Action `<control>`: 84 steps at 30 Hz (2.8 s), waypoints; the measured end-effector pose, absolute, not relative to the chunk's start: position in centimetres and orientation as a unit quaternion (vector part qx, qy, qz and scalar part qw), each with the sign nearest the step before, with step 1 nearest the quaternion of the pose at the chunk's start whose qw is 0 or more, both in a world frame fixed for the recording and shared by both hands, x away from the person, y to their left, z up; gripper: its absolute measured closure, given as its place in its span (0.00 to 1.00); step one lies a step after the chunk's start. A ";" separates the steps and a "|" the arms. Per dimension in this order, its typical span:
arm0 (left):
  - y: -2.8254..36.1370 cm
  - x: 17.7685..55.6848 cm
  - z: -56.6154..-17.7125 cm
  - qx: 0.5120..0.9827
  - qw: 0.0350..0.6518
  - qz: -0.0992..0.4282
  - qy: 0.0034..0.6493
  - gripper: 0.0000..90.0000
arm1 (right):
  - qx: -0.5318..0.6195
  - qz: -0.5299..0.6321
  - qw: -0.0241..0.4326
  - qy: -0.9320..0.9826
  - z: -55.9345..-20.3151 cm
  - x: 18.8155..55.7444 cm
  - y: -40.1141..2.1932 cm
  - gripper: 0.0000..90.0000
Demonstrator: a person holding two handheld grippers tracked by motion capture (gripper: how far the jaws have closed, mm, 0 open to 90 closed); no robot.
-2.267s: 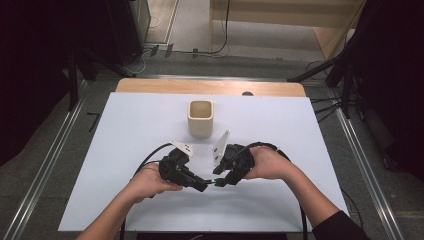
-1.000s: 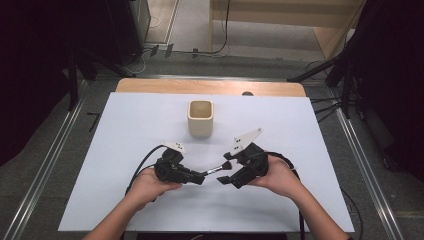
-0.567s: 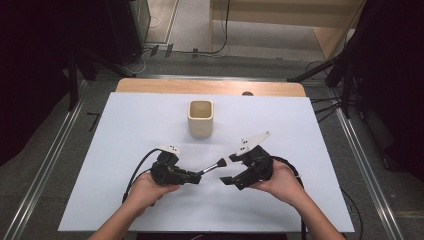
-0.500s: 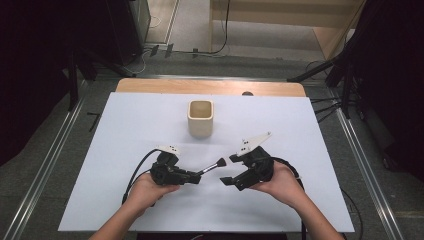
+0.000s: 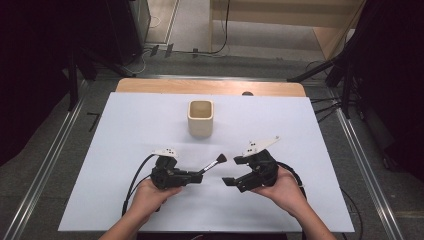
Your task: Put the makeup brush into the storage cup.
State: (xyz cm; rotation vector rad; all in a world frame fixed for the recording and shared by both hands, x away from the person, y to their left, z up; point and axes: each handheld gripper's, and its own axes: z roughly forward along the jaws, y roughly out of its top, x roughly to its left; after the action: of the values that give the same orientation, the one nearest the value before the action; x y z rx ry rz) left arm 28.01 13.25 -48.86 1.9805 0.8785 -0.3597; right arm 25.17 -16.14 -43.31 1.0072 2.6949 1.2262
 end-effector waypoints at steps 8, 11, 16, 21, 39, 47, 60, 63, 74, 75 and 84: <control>13.6 27.5 -48.9 0.781 0.487 -0.124 0.371 0.88 | 0.355 0.404 0.015 0.843 -43.3 24.5 -16.6 0.22; 13.5 27.3 -48.9 0.775 0.494 -0.123 0.375 0.88 | 0.365 0.404 0.016 0.839 -43.4 24.3 -16.6 0.22; 13.2 26.4 -49.2 0.756 0.517 -0.116 0.384 0.88 | 0.377 0.406 0.021 0.832 -43.6 24.1 -16.4 0.22; 12.9 25.8 -49.4 0.747 0.530 -0.108 0.388 0.88 | 0.386 0.418 0.026 0.822 -43.6 23.9 -16.3 0.23; 12.7 24.8 -50.1 0.703 0.579 -0.099 0.400 0.88 | 0.414 0.434 0.038 0.799 -43.7 23.3 -15.8 0.23; 12.5 24.7 -50.2 0.691 0.594 -0.099 0.399 0.88 | 0.433 0.453 0.032 0.778 -43.7 23.2 -15.7 0.23; 12.5 25.3 -50.2 0.676 0.611 -0.098 0.400 0.88 | 0.448 0.470 0.031 0.760 -43.7 23.1 -14.6 0.23; 12.4 25.3 -50.3 0.677 0.613 -0.094 0.397 0.88 | 0.452 0.475 0.028 0.754 -43.6 23.2 -14.4 0.24; 12.1 25.1 -50.4 0.670 0.620 -0.094 0.396 0.88 | 0.487 0.479 0.030 0.730 -43.4 23.1 -13.5 0.25; 12.1 25.1 -50.4 0.671 0.620 -0.094 0.396 0.88 | 0.490 0.480 0.027 0.727 -43.4 23.1 -13.5 0.25; 12.2 25.2 -50.3 0.661 0.631 -0.100 0.394 0.88 | 0.508 0.513 0.021 0.692 -43.7 23.1 -13.2 0.26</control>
State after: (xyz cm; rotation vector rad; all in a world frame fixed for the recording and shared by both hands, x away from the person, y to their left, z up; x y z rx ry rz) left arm 25.20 12.18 -50.32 1.5120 0.9025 -0.2289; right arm 23.06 -13.23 -43.67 1.5741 2.1452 1.5901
